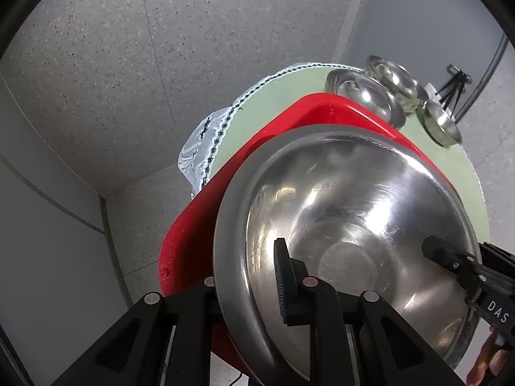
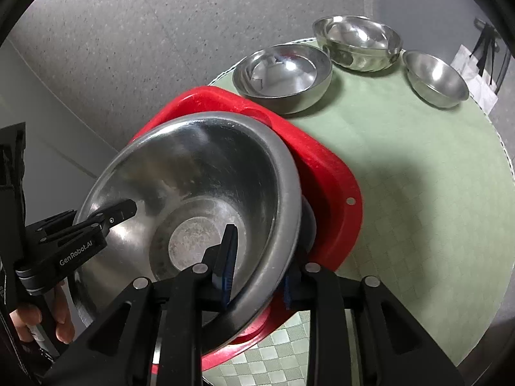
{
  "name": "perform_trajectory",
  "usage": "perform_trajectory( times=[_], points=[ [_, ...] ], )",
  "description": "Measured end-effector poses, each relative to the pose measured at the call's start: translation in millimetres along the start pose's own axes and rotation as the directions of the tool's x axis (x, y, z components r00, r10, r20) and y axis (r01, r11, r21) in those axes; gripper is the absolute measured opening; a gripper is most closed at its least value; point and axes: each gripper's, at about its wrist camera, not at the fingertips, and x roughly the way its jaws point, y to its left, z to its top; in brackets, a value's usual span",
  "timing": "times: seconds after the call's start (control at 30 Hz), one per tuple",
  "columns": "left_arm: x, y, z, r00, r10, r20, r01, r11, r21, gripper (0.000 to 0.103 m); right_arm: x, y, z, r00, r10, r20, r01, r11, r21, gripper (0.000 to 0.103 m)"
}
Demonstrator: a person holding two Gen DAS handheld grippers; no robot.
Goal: Organize plates and bowls
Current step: 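Lower the large steel bowl onto the blue plate and open both grippers, then grasp one small steel bowl with the left gripper while the right grasps another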
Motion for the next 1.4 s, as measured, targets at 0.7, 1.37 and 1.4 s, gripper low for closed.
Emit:
perform_trajectory(
  times=[0.7,1.37,1.4],
  points=[
    [-105.4,-37.6,-10.4,0.973,0.071,0.221,-0.063,0.997,-0.040,0.088,-62.7,-17.3,-3.1,0.992,0.043,0.120,-0.044,0.999,0.011,0.059],
    [-50.8,-284.5,92.6,0.982,0.095,0.163,-0.078,0.991,-0.106,0.097,-92.7,-224.8,129.0,0.985,0.075,0.157,-0.064,0.995,-0.076,0.071],
    [-39.6,-294.5,96.6,0.985,0.091,0.146,-0.075,0.991,-0.111,0.096,-85.7,-238.5,137.0,0.987,0.072,0.146,-0.061,0.995,-0.076,0.071]
  ],
)
